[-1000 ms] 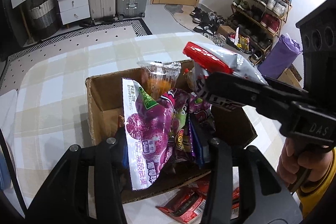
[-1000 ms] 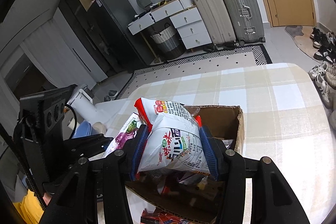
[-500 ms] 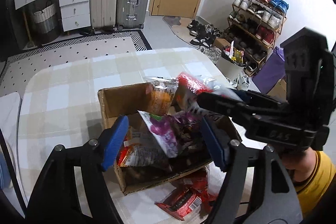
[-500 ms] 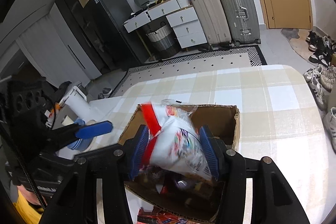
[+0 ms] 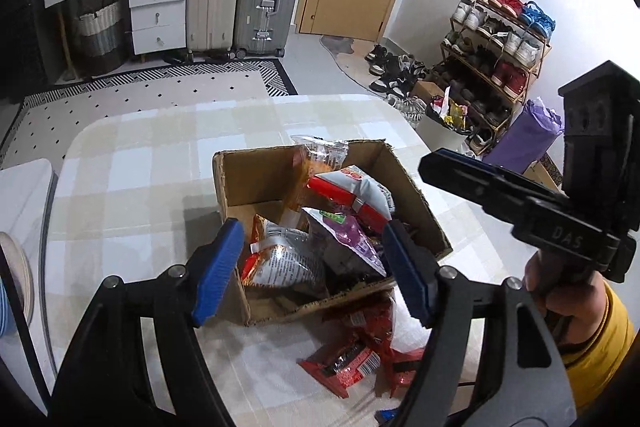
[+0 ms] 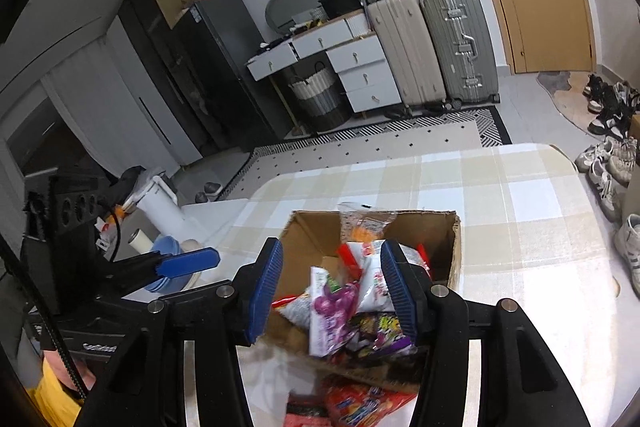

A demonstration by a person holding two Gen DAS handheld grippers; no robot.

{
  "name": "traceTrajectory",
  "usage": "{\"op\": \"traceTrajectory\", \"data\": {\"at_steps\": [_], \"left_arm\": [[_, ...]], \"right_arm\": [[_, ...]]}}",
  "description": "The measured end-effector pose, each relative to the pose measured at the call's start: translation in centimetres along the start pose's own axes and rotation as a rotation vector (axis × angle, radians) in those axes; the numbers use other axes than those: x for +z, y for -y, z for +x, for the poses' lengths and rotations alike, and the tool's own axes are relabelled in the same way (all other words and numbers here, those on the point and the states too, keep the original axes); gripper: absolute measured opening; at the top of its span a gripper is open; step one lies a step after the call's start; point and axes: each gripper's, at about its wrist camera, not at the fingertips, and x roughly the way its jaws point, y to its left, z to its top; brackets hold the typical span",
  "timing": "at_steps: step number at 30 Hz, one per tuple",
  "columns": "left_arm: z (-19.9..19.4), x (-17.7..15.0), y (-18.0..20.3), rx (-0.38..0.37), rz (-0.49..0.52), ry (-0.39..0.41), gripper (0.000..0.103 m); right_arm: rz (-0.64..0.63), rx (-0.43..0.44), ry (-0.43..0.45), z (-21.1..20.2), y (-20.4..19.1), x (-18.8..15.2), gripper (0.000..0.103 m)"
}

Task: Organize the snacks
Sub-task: 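Pull both tools back from the box toward the red and blue packets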

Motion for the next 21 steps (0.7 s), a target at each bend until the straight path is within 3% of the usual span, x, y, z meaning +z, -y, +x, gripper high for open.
{"op": "traceTrajectory", "data": {"at_steps": [14, 16, 21], "left_arm": [[-10.9, -3.8, 4.1, -0.032, -0.009, 0.129, 0.078], [-12.5, -4.6, 5.0, -0.028, -0.002, 0.147, 0.079], [-16.7, -7.3, 7.6, 0.005, 0.030, 0.205, 0.082]], "right_arm": [[-0.095, 0.064, 0.148, -12.2, -7.1, -2.7, 0.057], [-0.107, 0.065, 0.169, -13.7, -8.0, -3.4, 0.069], [-0.155, 0.047, 0.258, -18.2, -10.0, -6.6, 0.082]]}}
